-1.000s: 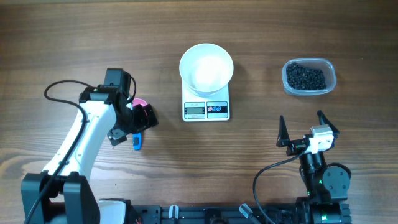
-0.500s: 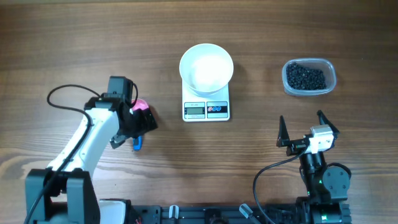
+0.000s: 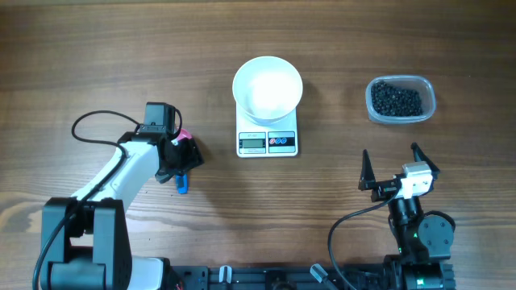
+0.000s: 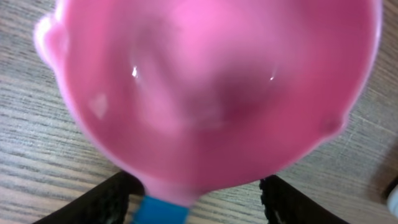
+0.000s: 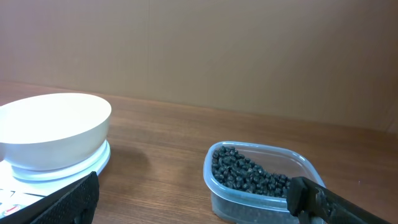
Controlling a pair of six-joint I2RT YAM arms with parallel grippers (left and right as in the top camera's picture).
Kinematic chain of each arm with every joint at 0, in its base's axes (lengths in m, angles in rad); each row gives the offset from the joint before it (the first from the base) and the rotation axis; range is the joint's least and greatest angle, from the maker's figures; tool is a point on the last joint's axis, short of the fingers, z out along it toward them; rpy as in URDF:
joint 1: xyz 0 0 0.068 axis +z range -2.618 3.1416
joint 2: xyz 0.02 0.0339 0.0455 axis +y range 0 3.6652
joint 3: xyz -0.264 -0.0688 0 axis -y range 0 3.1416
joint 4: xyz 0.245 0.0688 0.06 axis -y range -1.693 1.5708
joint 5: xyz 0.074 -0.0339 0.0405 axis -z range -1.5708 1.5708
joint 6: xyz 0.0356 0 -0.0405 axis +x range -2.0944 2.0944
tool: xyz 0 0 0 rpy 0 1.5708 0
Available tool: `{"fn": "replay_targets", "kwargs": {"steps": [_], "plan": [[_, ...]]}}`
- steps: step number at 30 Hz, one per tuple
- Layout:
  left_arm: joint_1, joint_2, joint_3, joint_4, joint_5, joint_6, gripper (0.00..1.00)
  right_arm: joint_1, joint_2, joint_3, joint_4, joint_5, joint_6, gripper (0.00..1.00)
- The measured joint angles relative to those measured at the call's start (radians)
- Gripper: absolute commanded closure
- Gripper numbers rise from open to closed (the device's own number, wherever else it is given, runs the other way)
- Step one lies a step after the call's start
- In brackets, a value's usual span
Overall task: Scoop item into bowl and weigh 150g on scale
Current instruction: 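Close the left gripper on the scoop's blue handle and lift it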
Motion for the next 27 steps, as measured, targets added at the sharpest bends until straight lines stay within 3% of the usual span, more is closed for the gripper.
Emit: {"fn": "replay_targets", "kwargs": {"steps": [2, 4, 12, 16, 27], "plan": [[0.002, 0.004, 0.000, 0.007, 0.000, 0.004, 0.43, 0.000, 0.000, 0.000, 0.000, 0.000, 0.000, 0.00], [0.003, 0.005, 0.000, 0.007, -0.001, 0.002, 0.53, 0.000, 0.000, 0.000, 0.000, 0.000, 0.000, 0.00], [0.003, 0.011, 0.000, 0.025, 0.000, 0.003, 0.64, 0.000, 0.000, 0.000, 0.000, 0.000, 0.000, 0.00], [0.003, 0.017, 0.000, 0.045, 0.019, 0.000, 0.81, 0.000, 0.000, 0.000, 0.000, 0.000, 0.000, 0.00], [0.002, 0.022, 0.000, 0.061, 0.063, 0.003, 0.84, 0.000, 0.000, 0.000, 0.000, 0.000, 0.000, 0.00]]}}
